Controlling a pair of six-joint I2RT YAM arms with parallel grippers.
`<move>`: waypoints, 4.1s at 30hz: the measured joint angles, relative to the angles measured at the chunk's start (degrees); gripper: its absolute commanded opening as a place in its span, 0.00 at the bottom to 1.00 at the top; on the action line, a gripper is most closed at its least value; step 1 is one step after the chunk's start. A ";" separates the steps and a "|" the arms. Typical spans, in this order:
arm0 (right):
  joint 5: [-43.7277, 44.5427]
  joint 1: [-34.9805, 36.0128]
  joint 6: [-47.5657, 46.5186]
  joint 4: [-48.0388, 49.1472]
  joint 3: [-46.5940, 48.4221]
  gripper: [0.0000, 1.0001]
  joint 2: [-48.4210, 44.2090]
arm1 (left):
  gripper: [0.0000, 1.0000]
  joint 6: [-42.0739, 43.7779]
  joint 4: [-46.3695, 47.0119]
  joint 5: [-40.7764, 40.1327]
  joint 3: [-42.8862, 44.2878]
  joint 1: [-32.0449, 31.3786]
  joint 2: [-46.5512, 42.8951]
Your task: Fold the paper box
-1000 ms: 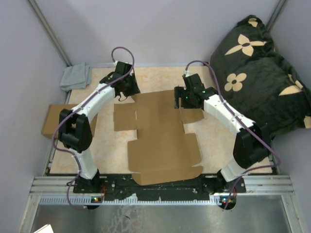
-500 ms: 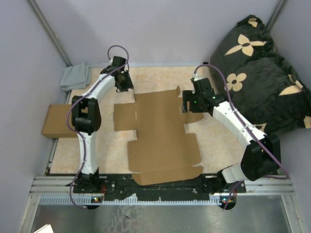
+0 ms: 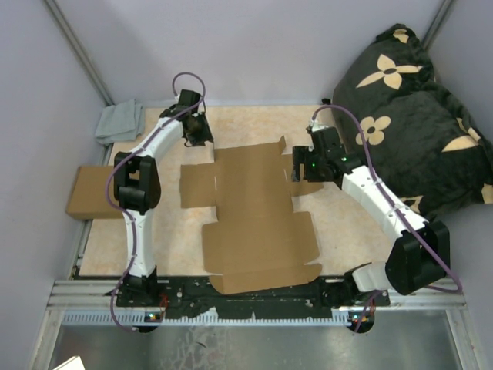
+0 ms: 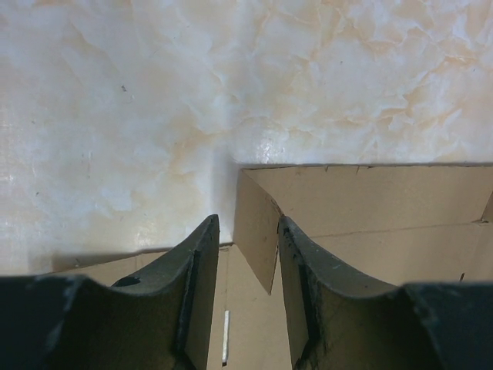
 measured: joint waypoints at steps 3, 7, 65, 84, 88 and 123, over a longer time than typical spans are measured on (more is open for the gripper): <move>-0.46 0.00 0.00 0.44 -0.57 0.78 -0.13 | 0.43 0.26 -0.04 0.00 -0.33 0.02 -0.48; -0.92 0.00 0.00 0.50 -1.03 0.78 -0.24 | 0.43 0.90 -0.24 0.00 -0.48 0.02 -1.18; -1.86 -1.07 -6.36 -16.09 27.58 0.78 11.87 | 0.00 19.15 39.15 10.51 -44.81 -7.85 -46.51; -0.31 -1.07 -8.46 -22.71 31.30 0.49 12.15 | 0.00 21.99 48.50 9.14 -59.21 -9.05 -60.98; -1.25 -1.07 -8.96 -22.45 34.51 0.49 14.16 | 0.00 22.18 48.50 9.38 -60.00 -9.25 -61.75; -7.93 2.51 -14.82 22.45 -13.64 0.00 -19.41 | 0.74 25.40 33.31 16.09 -47.87 -10.95 -65.48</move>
